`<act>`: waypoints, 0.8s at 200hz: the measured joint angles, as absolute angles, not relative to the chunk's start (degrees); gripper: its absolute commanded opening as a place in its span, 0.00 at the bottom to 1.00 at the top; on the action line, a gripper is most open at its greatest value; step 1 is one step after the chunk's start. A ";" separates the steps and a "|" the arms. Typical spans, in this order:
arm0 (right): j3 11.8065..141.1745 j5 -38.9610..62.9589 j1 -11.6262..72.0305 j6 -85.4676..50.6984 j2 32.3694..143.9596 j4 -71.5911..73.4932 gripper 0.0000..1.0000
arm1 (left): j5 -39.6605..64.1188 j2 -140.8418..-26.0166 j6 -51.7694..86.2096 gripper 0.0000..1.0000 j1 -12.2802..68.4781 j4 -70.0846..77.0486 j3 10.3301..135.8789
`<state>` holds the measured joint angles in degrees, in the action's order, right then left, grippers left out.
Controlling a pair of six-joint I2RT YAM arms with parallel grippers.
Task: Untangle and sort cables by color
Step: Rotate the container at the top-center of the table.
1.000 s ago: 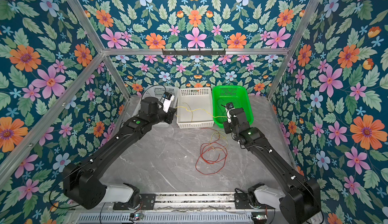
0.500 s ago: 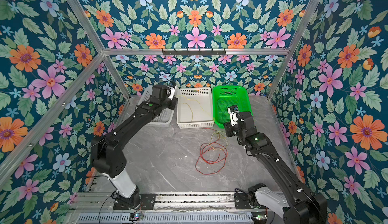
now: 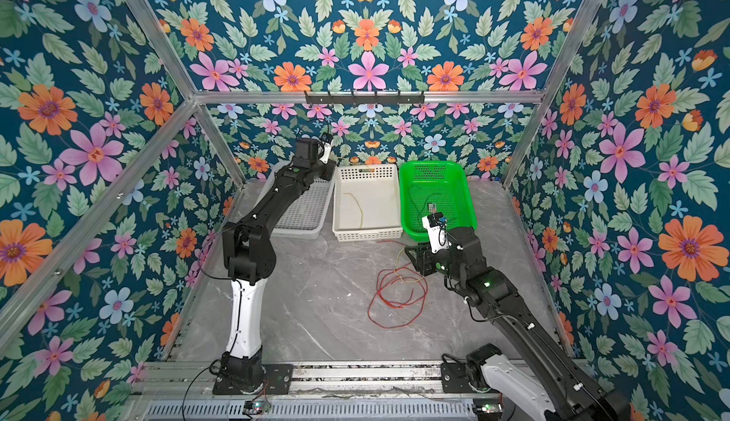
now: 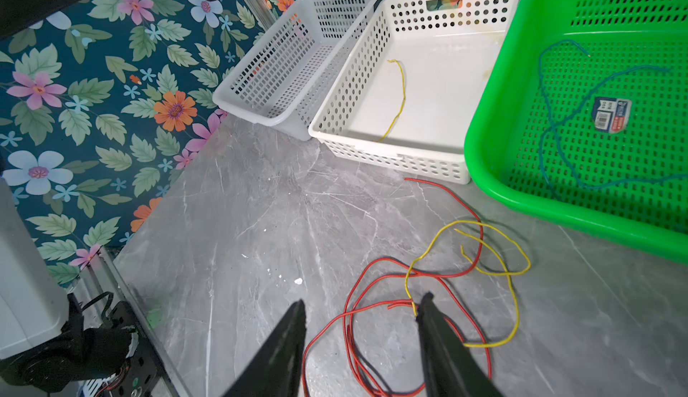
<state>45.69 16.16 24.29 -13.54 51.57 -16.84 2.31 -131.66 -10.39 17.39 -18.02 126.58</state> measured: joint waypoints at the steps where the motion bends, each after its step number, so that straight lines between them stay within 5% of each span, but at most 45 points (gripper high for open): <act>1: 45.63 16.14 24.29 -13.54 51.51 -16.84 0.49 | 2.33 -131.72 -10.39 0.00 17.37 -18.00 126.63; 85: 42.26 13.80 24.25 -13.93 50.50 -18.26 0.47 | 4.71 -133.10 -7.40 0.00 17.67 -16.67 119.63; 160: 41.93 12.82 24.25 -13.93 52.23 -18.20 0.46 | 5.87 -121.01 -2.68 0.00 21.17 -15.64 99.74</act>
